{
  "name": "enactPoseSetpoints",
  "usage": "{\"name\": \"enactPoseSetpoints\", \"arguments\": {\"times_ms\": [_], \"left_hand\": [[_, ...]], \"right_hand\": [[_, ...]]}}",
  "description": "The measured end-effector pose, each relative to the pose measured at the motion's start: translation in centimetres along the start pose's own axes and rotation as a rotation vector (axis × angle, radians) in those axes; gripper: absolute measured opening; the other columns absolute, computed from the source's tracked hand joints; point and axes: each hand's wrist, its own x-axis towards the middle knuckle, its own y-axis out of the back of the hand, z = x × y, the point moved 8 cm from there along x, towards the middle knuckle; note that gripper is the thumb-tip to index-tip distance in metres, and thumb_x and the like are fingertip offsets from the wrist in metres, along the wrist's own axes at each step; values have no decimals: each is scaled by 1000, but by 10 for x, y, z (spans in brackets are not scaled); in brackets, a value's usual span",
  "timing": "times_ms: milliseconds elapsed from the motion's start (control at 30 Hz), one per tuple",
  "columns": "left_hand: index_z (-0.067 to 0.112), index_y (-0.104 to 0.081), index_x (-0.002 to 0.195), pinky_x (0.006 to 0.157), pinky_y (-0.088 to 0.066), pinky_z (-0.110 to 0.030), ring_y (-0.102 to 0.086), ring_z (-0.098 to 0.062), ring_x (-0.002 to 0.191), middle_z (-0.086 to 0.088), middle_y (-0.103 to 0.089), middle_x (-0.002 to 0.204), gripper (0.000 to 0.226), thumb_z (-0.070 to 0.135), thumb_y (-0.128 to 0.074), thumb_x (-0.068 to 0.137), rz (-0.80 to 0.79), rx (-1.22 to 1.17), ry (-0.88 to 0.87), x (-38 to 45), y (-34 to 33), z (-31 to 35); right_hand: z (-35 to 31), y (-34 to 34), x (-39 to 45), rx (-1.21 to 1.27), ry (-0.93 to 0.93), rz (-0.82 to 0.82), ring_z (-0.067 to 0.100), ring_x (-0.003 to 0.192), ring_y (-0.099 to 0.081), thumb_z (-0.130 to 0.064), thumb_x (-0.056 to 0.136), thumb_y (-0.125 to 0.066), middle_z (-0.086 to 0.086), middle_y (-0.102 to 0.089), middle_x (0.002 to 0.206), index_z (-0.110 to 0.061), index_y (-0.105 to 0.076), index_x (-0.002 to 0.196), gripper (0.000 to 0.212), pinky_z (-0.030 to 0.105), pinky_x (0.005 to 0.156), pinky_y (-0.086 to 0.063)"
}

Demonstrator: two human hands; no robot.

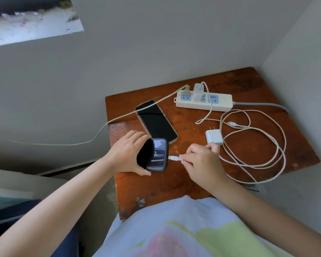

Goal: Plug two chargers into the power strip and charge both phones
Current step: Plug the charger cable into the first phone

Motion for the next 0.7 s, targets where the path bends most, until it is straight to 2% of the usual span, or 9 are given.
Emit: {"name": "enactPoseSetpoints", "arguments": {"times_ms": [400, 700], "left_hand": [[2, -52, 116, 78, -51, -44, -55, -38, 100, -21, -61, 111, 92, 53, -82, 46, 38, -18, -28, -3, 1, 11], [1, -53, 115, 79, -51, -45, -57, -40, 99, -21, -62, 109, 92, 51, -84, 45, 20, -21, -41, -2, -1, 17]], "right_hand": [[0, 12, -5, -33, -12, 50, 21, 51, -67, -1, 45, -91, 7, -71, 57, -8, -77, 66, 27, 43, 57, -52], [-4, 12, -6, -54, 32, 25, 22, 48, -65, -1, 45, -91, 6, -69, 54, -8, -76, 63, 24, 41, 54, -52]]}}
